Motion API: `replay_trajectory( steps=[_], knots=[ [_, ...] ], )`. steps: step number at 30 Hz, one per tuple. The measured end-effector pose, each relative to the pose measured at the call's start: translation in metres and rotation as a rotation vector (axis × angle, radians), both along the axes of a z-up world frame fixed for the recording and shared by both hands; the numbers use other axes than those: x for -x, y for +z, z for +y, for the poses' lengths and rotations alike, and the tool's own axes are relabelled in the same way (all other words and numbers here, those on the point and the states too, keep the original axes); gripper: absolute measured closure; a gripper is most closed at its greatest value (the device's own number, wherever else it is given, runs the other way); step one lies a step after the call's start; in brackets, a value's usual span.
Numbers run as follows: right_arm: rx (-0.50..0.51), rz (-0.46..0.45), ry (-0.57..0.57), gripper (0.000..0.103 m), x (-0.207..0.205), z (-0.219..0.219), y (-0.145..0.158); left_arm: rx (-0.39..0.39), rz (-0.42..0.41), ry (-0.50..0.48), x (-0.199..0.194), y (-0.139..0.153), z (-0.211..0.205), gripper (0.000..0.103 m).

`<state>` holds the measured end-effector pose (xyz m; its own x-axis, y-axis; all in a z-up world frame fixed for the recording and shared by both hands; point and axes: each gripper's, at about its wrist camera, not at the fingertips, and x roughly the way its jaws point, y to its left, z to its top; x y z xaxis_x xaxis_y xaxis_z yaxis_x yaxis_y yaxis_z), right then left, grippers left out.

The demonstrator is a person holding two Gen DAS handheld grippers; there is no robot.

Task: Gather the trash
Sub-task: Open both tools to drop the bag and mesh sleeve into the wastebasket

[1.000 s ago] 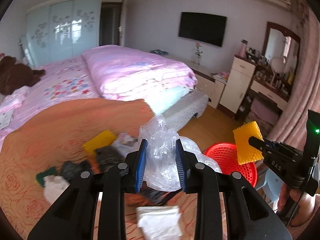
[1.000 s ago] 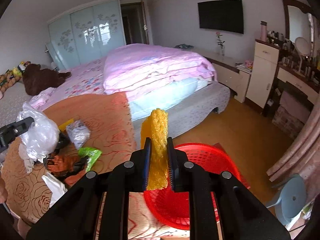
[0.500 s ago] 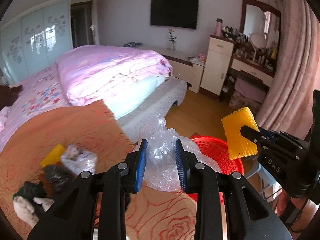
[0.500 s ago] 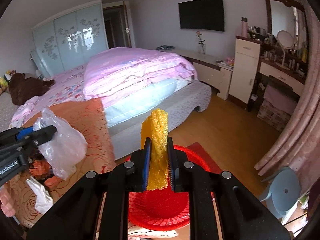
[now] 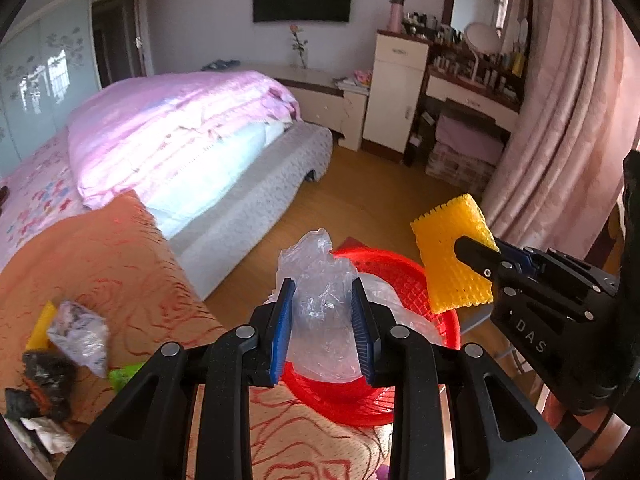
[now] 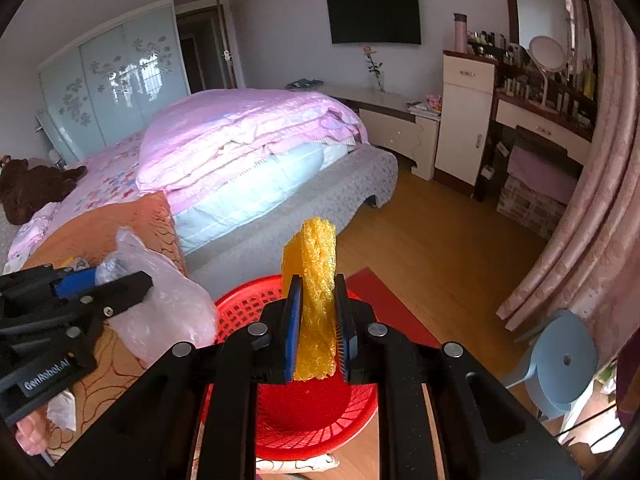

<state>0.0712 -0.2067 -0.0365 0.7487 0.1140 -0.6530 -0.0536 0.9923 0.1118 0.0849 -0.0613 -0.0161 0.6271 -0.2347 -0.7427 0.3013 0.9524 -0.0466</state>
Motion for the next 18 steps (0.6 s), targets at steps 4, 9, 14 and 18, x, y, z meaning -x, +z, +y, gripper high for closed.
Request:
replay_trajectory(
  steps=[4, 9, 14, 18],
  knots=[
    [-0.011, 0.027, -0.009, 0.087, -0.005, -0.003, -0.009, -0.014, 0.018, -0.024, -0.001, -0.012, -0.011, 0.076],
    [-0.024, 0.068, -0.011, 0.087, -0.011, -0.005, -0.022, -0.020, 0.039, -0.041, -0.005, -0.021, -0.016, 0.070],
    [-0.034, 0.105, -0.014, 0.086, -0.015, -0.006, -0.033, -0.004, 0.057, -0.039, -0.008, -0.028, -0.014, 0.054],
    [-0.043, 0.135, -0.025, 0.076, -0.020, -0.008, -0.041, 0.006, 0.064, -0.034, -0.010, -0.032, -0.010, 0.041]
  ],
)
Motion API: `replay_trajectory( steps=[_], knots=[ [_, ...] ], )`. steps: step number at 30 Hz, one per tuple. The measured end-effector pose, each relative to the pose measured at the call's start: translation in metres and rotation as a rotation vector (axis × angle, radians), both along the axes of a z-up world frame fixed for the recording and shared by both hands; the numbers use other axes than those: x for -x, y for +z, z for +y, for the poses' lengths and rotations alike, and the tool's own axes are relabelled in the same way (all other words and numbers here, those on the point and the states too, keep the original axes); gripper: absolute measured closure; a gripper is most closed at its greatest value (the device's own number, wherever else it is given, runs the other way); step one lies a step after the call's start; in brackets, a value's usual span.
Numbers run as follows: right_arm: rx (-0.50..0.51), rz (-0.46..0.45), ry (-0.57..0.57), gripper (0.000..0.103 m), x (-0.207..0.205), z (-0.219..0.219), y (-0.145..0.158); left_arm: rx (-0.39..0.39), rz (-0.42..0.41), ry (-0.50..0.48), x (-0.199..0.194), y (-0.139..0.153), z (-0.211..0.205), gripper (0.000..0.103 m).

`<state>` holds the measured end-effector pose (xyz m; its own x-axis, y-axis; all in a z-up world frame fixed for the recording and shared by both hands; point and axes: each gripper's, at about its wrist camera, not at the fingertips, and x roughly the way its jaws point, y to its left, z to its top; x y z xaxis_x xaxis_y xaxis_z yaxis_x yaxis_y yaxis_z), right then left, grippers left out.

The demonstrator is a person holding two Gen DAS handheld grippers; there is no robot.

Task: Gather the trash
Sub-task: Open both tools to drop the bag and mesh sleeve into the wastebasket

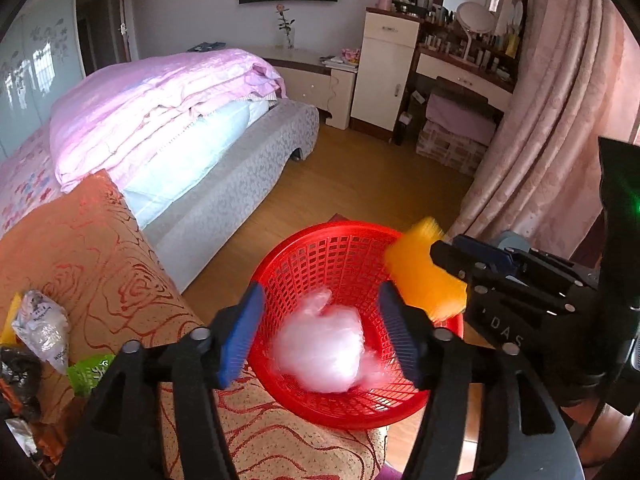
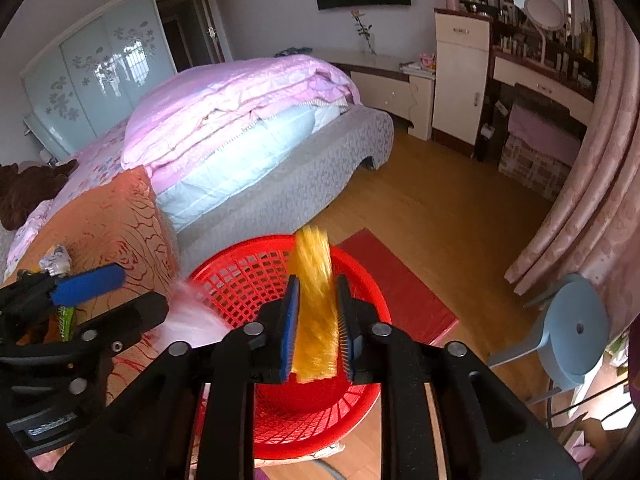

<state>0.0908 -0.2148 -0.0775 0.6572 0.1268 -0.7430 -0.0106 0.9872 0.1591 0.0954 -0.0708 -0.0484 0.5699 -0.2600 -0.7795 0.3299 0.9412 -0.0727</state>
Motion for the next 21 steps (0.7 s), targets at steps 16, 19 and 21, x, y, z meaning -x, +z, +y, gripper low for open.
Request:
replay_trajectory(
  steps=[16, 19, 21],
  knots=[
    [0.004, -0.059, -0.008, 0.041, 0.011, 0.002, 0.009, 0.024, -0.072, 0.090, 0.021, 0.031, 0.034, 0.030],
    [0.002, -0.103, 0.015, 0.030, 0.017, 0.008, 0.015, 0.020, -0.084, 0.114, 0.027, 0.034, 0.044, 0.027],
    [0.003, -0.123, 0.029, 0.026, 0.020, 0.012, 0.019, 0.021, -0.087, 0.135, 0.031, 0.035, 0.053, 0.027]
  ],
)
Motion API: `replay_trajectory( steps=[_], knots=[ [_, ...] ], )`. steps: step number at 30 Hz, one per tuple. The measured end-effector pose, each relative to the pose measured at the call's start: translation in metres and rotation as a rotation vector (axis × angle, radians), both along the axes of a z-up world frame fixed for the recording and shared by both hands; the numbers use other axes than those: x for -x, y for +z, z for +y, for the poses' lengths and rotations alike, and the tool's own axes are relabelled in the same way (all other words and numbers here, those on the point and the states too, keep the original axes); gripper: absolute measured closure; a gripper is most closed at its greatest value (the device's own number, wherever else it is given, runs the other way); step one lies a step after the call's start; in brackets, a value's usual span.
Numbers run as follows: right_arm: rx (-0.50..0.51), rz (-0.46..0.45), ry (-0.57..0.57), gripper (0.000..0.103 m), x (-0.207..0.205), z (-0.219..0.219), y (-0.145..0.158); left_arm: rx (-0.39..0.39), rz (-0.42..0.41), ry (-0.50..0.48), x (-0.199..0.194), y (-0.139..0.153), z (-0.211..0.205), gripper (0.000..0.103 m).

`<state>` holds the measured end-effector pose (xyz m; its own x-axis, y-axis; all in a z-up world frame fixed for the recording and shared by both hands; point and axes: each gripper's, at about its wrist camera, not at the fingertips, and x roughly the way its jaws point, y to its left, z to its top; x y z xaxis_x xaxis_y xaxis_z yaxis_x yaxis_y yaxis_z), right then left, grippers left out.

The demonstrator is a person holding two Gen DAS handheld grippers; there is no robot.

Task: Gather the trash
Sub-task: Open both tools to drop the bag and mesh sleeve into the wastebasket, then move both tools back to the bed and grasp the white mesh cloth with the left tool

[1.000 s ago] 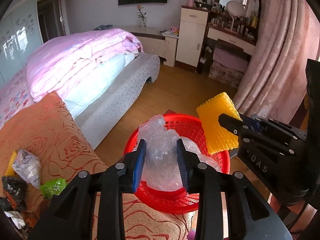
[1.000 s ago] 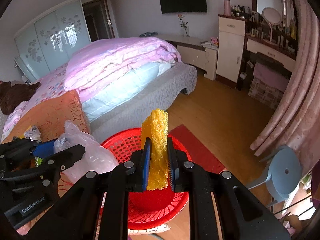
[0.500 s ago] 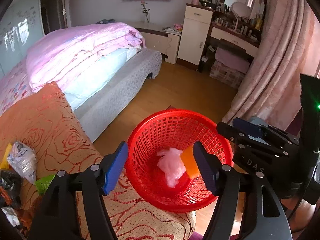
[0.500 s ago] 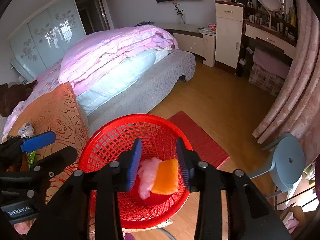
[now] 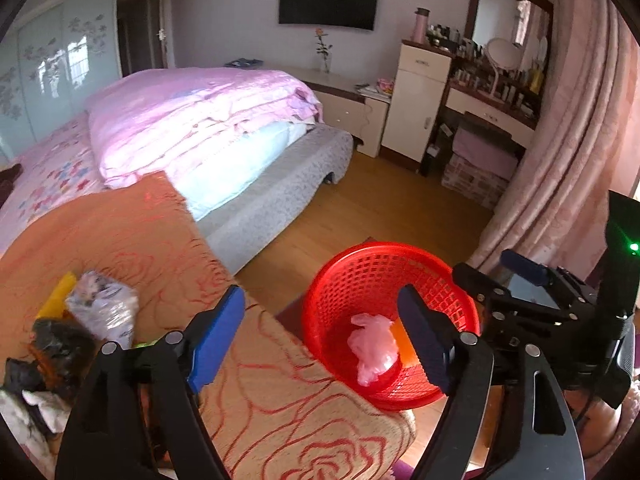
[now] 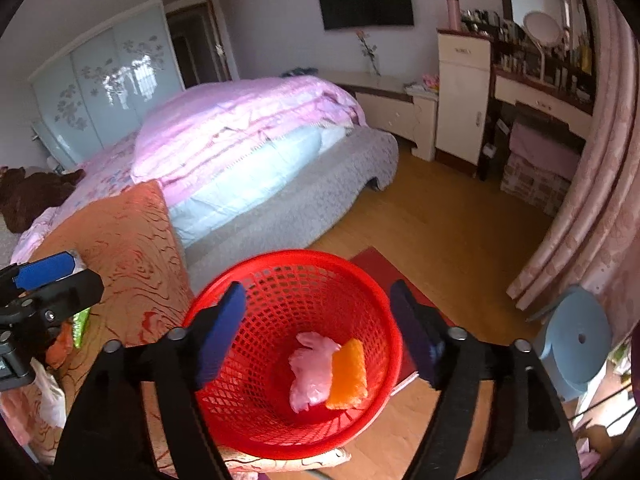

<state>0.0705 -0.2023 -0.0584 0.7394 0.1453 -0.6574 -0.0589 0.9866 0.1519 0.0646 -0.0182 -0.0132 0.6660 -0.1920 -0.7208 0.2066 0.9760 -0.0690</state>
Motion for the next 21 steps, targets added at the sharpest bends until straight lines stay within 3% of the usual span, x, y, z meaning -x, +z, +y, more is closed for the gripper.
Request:
replay_trajectory(
  steps=[12, 21],
  knots=[
    [0.018, -0.013, 0.115, 0.023, 0.013, 0.038, 0.009, -0.042, -0.069, 0.093, 0.025, 0.019, 0.038, 0.021],
    [0.013, 0.006, 0.163, 0.021, 0.017, 0.054, 0.008, -0.036, -0.104, 0.237, 0.044, 0.035, 0.100, 0.021]
  ],
)
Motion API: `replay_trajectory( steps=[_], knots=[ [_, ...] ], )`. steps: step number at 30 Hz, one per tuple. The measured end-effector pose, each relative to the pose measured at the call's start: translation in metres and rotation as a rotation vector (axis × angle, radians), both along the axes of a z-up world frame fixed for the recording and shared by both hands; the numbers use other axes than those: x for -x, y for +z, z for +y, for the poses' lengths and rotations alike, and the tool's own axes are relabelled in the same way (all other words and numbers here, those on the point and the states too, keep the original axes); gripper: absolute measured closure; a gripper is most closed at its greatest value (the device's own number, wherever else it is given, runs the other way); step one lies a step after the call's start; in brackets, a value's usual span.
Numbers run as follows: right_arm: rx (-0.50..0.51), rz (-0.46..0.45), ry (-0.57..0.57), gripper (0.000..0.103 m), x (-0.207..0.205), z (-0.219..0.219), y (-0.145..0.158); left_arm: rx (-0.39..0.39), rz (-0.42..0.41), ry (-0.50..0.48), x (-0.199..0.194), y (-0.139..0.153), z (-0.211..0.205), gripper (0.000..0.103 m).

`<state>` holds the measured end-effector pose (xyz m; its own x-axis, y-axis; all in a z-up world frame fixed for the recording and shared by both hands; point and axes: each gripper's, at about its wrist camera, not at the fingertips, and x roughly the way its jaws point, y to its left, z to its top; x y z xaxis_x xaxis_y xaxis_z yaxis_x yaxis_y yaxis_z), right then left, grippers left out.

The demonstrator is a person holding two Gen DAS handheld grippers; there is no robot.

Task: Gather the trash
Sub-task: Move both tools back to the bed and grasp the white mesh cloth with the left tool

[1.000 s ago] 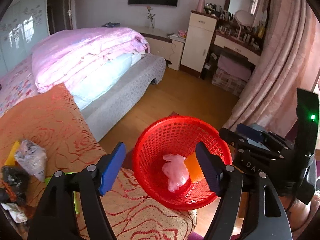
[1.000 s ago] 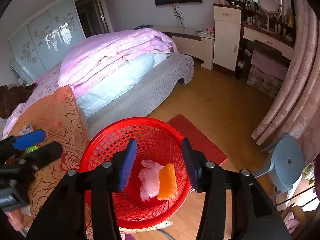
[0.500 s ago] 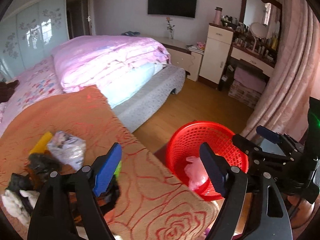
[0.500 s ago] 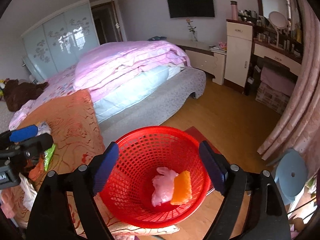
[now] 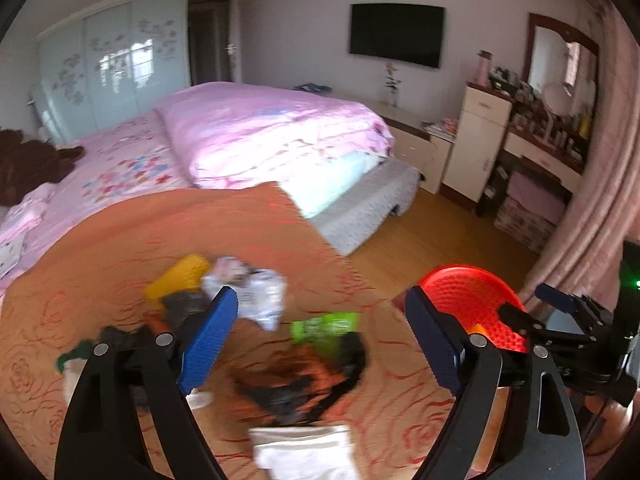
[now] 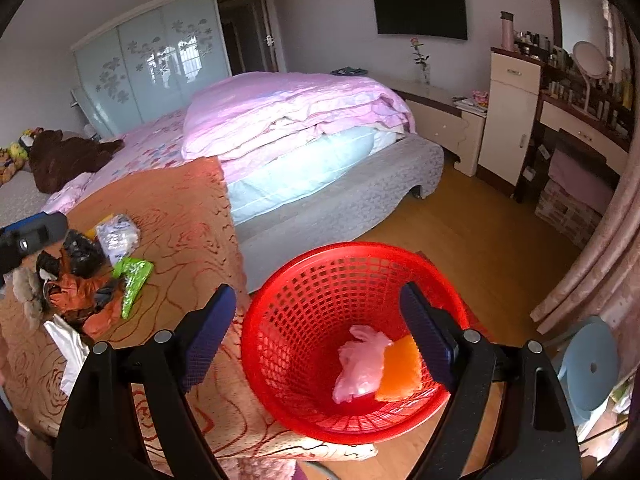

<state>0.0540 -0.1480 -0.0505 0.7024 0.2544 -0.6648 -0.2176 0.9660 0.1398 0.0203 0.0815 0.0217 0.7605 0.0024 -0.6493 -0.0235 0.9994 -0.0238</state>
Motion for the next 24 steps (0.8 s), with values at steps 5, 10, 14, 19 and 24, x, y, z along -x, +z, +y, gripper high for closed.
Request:
replay_trajectory(
  steps=[5, 10, 14, 19, 24],
  knots=[
    [-0.008, 0.003, 0.014, 0.021, 0.003, 0.008, 0.001, -0.020, 0.003, 0.075, 0.011, -0.003, 0.034, 0.021],
    [-0.011, 0.014, 0.052, 0.018, 0.005, 0.022, 0.000, 0.000, 0.008, 0.155, 0.024, -0.005, 0.074, 0.021],
    [-0.010, 0.018, 0.077, 0.017, 0.007, 0.032, 0.001, 0.017, 0.005, 0.232, 0.038, -0.001, 0.111, 0.021],
    [-0.013, 0.030, 0.108, 0.017, 0.008, 0.045, 0.000, 0.034, -0.004, 0.314, 0.058, 0.003, 0.153, 0.021],
    [-0.021, 0.038, 0.135, 0.017, 0.006, 0.060, 0.001, 0.060, 0.008, 0.342, 0.073, 0.000, 0.173, 0.021]
  ],
)
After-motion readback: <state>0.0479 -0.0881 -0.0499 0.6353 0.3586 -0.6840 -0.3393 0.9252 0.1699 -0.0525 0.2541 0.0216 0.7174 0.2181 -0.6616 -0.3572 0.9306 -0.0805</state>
